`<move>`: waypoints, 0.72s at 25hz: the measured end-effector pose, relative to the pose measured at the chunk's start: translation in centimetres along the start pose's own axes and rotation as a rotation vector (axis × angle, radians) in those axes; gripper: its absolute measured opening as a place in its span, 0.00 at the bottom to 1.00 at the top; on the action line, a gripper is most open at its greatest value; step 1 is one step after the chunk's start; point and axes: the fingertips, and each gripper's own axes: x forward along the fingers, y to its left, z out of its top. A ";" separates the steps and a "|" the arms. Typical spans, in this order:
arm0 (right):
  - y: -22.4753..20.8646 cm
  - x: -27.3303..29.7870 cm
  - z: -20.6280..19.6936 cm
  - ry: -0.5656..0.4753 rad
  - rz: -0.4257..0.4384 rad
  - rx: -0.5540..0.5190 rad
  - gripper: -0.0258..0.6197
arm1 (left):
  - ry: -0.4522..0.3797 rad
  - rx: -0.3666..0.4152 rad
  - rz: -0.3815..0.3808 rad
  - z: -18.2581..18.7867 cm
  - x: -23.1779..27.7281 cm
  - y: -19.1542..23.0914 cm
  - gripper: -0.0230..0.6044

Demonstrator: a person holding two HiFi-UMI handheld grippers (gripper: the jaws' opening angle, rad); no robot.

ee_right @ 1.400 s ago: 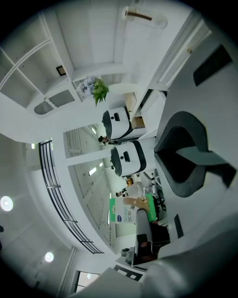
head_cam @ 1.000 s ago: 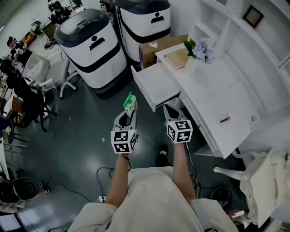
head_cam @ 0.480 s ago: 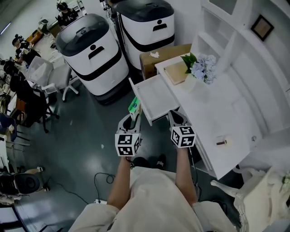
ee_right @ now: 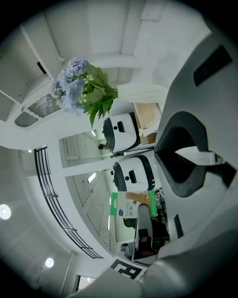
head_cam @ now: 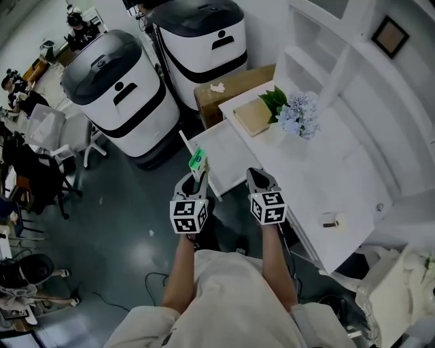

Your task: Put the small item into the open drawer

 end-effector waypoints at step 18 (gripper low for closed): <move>-4.6 11.0 0.6 0.110 -0.181 0.072 0.08 | 0.244 0.235 -0.525 -3.6 17.8 3.0 0.20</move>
